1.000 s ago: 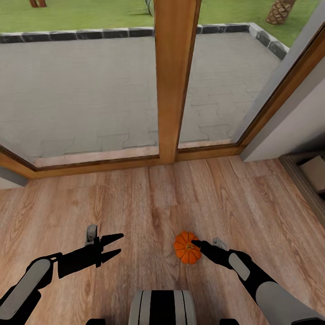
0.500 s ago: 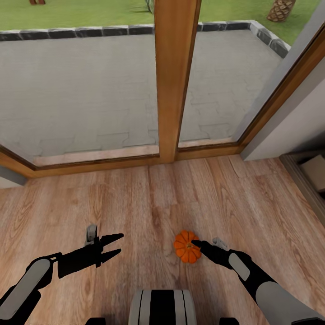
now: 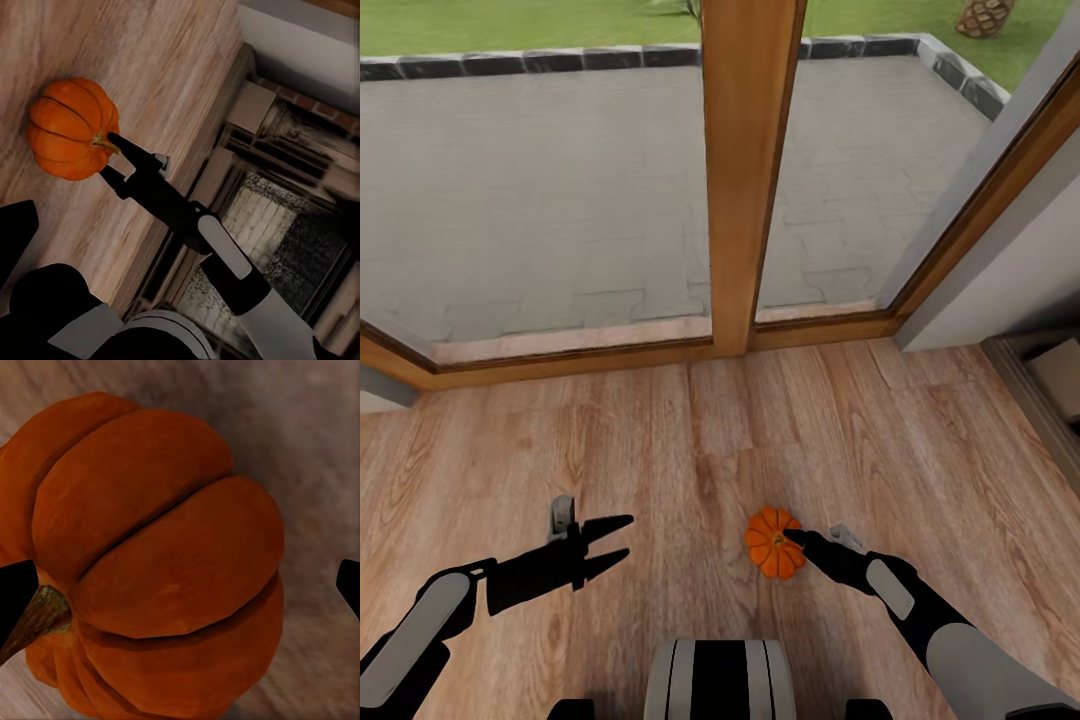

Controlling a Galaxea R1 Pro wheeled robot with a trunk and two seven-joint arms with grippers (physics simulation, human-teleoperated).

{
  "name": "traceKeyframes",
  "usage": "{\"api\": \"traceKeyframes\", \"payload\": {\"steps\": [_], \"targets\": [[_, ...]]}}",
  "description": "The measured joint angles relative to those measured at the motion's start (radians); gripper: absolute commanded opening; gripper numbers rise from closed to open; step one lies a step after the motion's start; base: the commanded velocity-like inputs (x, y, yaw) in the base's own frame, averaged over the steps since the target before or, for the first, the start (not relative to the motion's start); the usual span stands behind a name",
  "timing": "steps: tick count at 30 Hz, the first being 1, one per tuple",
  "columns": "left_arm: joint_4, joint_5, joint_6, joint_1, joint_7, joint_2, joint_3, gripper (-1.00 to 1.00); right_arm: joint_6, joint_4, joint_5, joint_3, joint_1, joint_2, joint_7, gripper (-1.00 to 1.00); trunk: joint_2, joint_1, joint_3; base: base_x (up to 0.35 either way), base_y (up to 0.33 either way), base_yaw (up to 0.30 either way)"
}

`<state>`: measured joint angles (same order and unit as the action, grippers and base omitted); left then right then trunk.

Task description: Place each of the two pumpkins and all three candles from the living room inside a cabinet in the living room (use any cabinet), then make sure every cabinet is closed, and position the cauldron so it is next to a table in the living room.

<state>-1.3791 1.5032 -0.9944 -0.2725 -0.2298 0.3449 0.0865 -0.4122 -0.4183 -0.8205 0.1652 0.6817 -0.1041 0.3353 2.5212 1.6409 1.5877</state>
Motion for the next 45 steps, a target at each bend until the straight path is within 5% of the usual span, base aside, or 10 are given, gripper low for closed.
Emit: {"api": "traceKeyframes", "payload": {"steps": [8,15,38,39,45], "targets": [[-0.062,0.042,-0.001,0.023,0.000,0.005,0.006,1.00,0.000,0.000,0.000,0.000,0.000,0.000,0.000,1.00,0.000,0.000,0.000,0.000,0.000,0.000],[-0.099,0.046,-0.001,0.040,0.000,0.006,0.009,1.00,0.000,-0.035,0.005,0.000,0.000,-0.001,0.025,1.00,0.001,0.003,0.023,0.000,0.000,0.000],[-0.103,0.047,-0.001,0.042,0.000,0.006,0.009,1.00,0.000,-0.040,0.002,0.002,0.000,-0.001,0.018,1.00,0.001,0.003,0.023,0.000,0.000,0.000],[-0.103,0.047,-0.001,0.042,0.000,0.006,0.009,1.00,0.000,-0.040,0.002,0.002,0.000,-0.001,0.018,-1.00,0.001,0.003,0.023,0.000,0.000,0.000],[-0.103,0.047,-0.001,0.042,0.000,0.006,0.009,1.00,-0.002,-0.042,0.003,0.003,0.000,-0.001,0.015,-1.00,0.001,0.003,0.023,0.000,0.000,0.000]]}}
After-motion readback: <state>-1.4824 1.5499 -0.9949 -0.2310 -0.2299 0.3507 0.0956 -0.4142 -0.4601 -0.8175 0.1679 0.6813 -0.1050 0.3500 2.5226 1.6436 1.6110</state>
